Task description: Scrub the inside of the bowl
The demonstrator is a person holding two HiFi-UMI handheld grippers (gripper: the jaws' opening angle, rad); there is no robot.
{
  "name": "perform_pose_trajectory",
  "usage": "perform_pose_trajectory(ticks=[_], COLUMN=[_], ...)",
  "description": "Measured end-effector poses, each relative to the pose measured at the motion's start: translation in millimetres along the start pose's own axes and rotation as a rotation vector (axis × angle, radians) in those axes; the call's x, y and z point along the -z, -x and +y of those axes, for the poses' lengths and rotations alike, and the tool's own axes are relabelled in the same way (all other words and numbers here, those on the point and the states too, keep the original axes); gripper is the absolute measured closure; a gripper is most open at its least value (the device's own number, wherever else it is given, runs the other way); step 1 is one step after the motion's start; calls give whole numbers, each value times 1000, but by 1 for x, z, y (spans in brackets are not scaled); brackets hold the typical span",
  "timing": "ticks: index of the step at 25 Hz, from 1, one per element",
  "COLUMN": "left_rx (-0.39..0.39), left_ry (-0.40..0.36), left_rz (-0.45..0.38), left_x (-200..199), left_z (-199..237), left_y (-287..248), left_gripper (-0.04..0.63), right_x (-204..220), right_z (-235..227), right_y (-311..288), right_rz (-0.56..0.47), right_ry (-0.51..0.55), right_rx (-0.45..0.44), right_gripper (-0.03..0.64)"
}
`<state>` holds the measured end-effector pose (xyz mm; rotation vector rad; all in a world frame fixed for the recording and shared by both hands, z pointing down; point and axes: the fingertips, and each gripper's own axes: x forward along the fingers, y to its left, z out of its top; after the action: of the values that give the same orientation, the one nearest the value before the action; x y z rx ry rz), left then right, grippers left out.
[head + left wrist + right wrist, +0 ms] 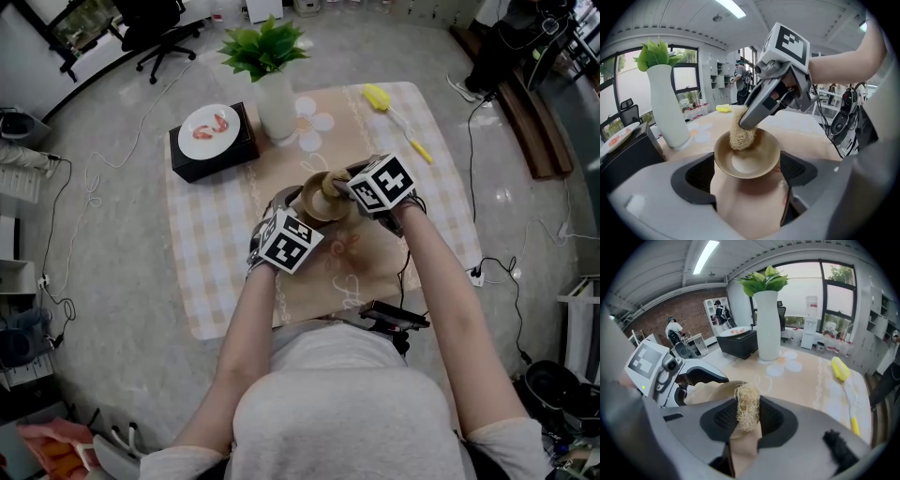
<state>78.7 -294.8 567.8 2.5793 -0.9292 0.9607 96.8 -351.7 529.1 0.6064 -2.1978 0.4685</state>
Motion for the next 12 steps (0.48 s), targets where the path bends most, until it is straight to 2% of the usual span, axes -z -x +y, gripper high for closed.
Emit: perform_pose_trajectory(ticks=[12], left_rx=[8], left_ry=[15], left_rz=[26], left_x=[7], left_z=[0], left_y=[-1], left_gripper=[155], right_x=[21], right_z=[13], right_y=[11], right_rz=[179], right_ry=[6], right_rx=[-79], right_gripper=[514])
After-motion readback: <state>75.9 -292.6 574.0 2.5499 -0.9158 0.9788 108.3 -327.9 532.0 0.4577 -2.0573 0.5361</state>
